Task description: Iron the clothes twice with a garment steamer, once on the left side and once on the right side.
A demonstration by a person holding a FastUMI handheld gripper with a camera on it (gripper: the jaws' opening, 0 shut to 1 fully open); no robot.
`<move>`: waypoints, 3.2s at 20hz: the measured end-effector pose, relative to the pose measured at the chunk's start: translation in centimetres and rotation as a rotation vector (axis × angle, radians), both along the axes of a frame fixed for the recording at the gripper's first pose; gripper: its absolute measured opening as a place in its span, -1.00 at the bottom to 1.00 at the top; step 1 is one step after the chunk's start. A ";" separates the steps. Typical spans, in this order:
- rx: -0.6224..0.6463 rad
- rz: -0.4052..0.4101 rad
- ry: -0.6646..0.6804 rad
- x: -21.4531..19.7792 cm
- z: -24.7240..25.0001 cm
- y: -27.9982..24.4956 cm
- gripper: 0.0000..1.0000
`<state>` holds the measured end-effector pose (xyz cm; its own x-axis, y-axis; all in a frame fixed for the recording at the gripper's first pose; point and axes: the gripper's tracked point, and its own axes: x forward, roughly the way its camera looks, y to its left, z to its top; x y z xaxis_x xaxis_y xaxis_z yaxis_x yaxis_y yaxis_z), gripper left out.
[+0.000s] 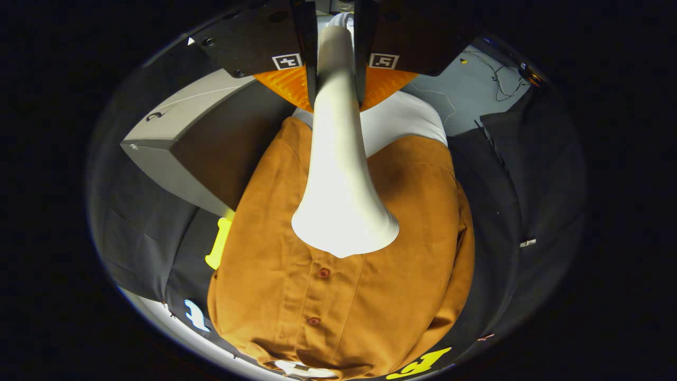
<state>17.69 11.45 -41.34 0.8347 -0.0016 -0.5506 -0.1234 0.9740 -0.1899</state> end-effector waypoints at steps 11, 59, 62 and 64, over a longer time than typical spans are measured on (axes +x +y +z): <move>0.068 -0.046 -0.160 -3.3 12.5 -3.0 -0.38; 0.208 -0.058 -0.371 -8.7 32.0 -6.3 -0.39; 0.219 -0.061 -0.359 -8.7 31.6 -6.3 -0.39; 0.216 -0.065 -0.362 -8.8 31.7 -6.5 -0.39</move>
<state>8.93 4.90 -9.62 0.9763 0.0225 -0.2151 -0.0231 0.9997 -0.0002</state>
